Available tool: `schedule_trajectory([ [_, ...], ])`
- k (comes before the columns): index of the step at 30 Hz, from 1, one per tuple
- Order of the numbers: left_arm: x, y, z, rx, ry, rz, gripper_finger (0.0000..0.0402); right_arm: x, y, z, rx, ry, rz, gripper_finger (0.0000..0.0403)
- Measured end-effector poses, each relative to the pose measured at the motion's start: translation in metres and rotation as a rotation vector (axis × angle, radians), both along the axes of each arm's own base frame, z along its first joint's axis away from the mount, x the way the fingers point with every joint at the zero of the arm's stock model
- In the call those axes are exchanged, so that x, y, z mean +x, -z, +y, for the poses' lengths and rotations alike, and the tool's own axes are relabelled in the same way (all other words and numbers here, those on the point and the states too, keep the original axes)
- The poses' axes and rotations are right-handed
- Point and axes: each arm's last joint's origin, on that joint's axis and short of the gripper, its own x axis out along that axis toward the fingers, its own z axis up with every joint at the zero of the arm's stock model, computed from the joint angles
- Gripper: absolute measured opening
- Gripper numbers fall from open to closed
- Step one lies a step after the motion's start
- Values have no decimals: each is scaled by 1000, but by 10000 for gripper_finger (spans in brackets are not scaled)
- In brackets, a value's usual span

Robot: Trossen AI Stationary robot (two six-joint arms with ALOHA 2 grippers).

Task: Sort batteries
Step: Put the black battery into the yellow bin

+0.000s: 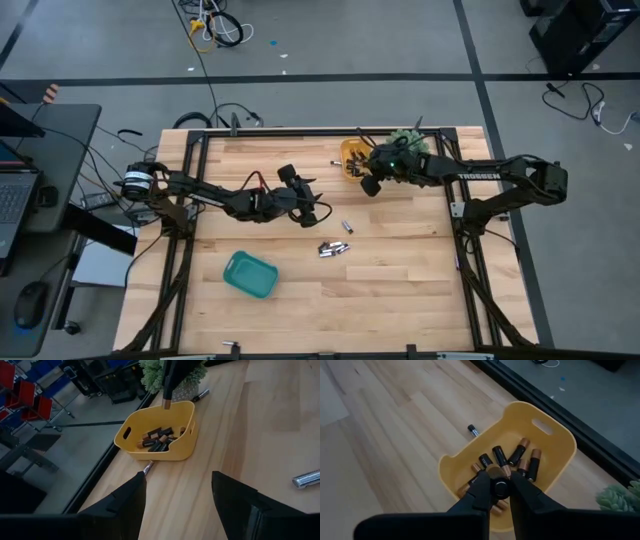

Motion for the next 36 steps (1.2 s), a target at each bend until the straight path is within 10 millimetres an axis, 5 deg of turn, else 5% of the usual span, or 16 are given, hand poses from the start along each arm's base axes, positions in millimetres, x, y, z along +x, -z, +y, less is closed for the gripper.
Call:
schedule_trajectory([
  [10,0,1,-1,-18,37,5,218,4,-2,3,11,-46,-35,127],
  [17,1,8,-13,-222,427,73,218,9,-5,9,12,-143,-69,161],
  [23,-1,13,-26,-328,584,119,218,20,-6,42,89,-361,-109,155],
  [29,-6,19,-35,-349,596,198,218,27,-6,95,94,-553,-99,148],
  [36,-5,22,-39,-408,521,175,218,23,-6,147,-14,-573,-74,140],
])
